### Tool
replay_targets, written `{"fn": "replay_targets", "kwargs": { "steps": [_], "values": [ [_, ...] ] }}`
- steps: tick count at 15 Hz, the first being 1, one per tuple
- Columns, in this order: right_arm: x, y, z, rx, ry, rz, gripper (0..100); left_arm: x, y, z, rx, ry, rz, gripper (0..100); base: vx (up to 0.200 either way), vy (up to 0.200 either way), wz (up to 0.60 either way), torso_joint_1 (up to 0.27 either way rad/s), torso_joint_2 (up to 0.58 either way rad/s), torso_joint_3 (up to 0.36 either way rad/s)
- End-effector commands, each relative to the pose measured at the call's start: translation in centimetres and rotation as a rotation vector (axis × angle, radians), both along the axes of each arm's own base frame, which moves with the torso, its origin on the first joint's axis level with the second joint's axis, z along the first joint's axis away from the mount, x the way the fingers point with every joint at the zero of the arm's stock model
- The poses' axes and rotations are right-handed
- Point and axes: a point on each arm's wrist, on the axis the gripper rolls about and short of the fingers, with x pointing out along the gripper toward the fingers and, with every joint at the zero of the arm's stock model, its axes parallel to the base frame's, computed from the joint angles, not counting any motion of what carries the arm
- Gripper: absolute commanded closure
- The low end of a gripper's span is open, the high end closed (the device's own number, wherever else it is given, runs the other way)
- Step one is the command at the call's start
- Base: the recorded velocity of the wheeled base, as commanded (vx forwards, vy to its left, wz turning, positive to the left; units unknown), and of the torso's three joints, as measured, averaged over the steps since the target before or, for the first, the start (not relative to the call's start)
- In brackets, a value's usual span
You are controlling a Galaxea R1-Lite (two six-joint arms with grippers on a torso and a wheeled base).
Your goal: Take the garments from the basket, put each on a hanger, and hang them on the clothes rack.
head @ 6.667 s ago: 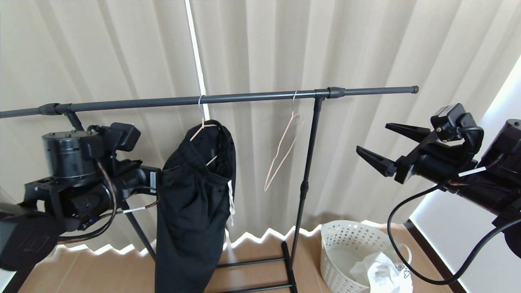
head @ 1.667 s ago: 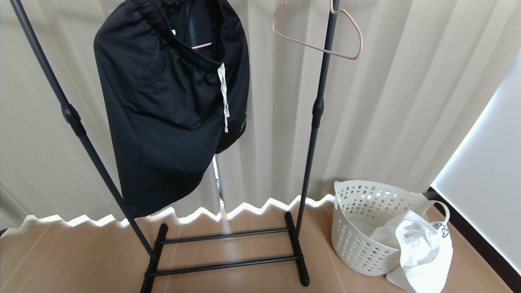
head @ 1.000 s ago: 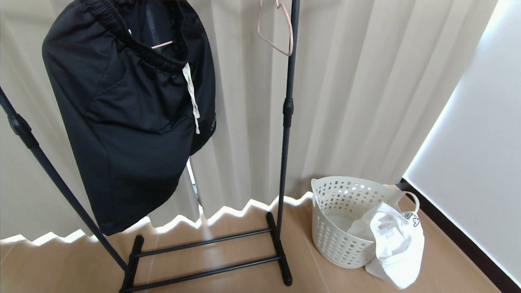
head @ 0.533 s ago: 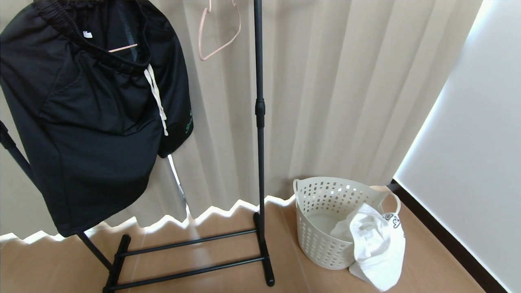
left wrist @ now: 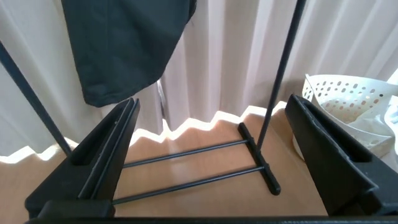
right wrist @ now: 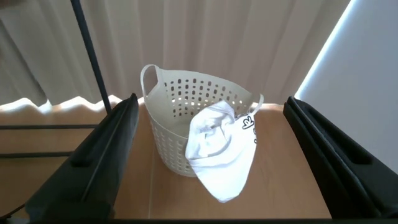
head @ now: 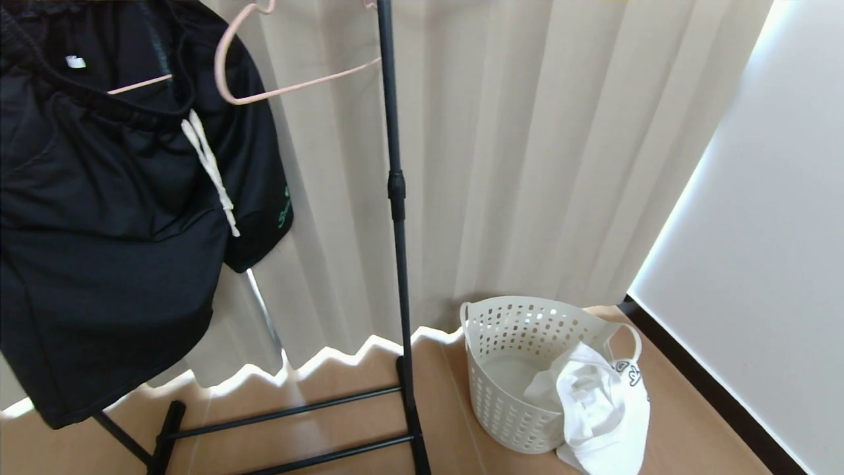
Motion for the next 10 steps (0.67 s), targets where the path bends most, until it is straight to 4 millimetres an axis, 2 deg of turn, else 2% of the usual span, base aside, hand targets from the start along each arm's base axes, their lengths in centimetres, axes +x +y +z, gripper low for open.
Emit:
{"fn": "replay_targets", "kwargs": {
  "steps": [1, 6, 9, 10],
  "values": [
    [0.0, 0.0, 0.0, 0.0, -0.001, 0.001, 0, 0.0, 0.0, 0.0, 0.001, -0.001, 0.0, 0, 0.0, 0.0, 0.0, 0.0, 0.0, 0.0],
    [0.0, 0.0, 0.0, 0.0, -0.001, 0.001, 0, 0.0, 0.0, 0.0, 0.001, -0.001, 0.0, 0, 0.0, 0.0, 0.0, 0.0, 0.0, 0.0],
    [0.0, 0.0, 0.0, 0.0, -0.001, 0.001, 0, 0.0, 0.0, 0.0, 0.001, -0.001, 0.0, 0, 0.2, 0.0, 0.0, -0.005, 0.0, -0.001],
    [0.0, 0.0, 0.0, 0.0, -0.001, 0.002, 0, 0.0, 0.0, 0.0, 0.001, -0.001, -0.002, 0, 0.0, 0.0, 0.0, 0.0, 0.0, 0.0]
  ]
}}
